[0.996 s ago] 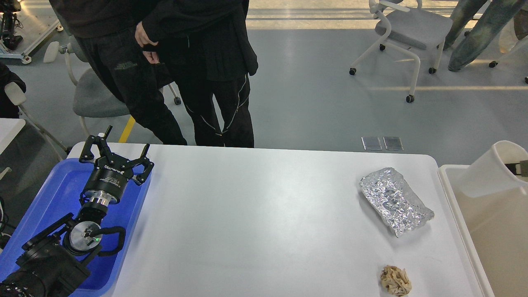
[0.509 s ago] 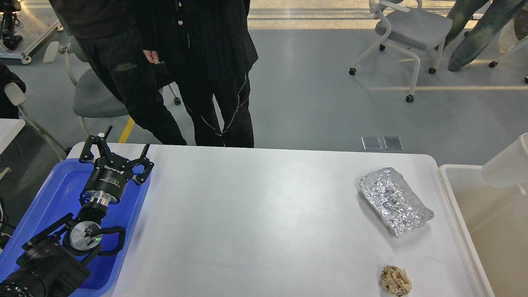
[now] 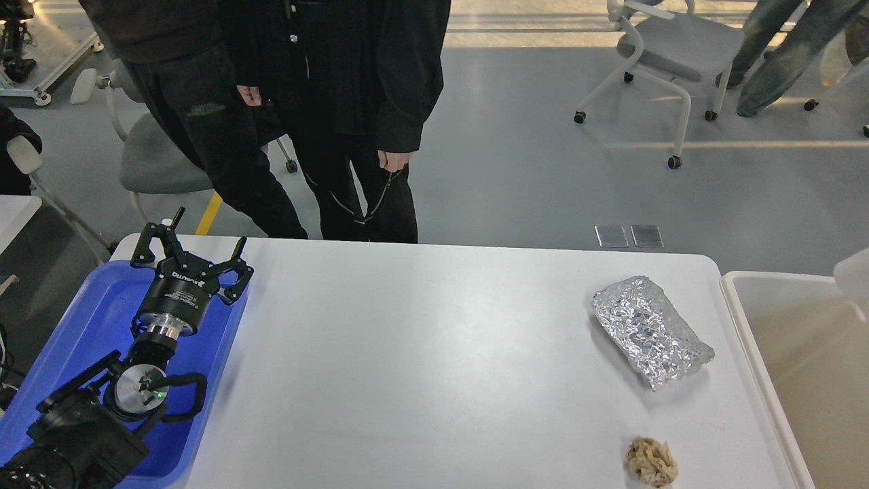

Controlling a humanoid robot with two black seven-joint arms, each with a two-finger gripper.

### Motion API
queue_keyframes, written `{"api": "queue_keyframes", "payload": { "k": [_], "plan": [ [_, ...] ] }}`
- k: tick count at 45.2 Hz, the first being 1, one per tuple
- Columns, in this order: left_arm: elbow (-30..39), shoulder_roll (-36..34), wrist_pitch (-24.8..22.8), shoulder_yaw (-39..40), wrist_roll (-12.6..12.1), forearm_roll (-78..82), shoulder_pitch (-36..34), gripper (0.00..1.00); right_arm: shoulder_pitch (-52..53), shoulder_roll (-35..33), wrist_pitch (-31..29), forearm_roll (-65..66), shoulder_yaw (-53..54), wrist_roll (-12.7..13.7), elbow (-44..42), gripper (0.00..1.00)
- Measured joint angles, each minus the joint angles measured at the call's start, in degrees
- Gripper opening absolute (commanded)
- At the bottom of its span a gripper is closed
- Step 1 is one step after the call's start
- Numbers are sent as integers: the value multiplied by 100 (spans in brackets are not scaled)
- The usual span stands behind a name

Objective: Tidy desktop

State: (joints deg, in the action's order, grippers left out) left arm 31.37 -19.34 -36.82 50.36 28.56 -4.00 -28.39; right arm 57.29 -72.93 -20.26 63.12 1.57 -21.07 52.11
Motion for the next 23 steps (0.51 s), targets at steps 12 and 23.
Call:
{"api": "queue_keyframes", "payload": {
  "k": [12, 23],
  "plan": [
    [1, 0, 0, 0, 0, -3, 0, 100, -802, 818, 362, -861, 35, -125, -1331, 0],
    [0, 0, 0, 0, 0, -4, 0, 100, -1433, 1758, 523, -1590, 76, -252, -2799, 0]
  ]
}}
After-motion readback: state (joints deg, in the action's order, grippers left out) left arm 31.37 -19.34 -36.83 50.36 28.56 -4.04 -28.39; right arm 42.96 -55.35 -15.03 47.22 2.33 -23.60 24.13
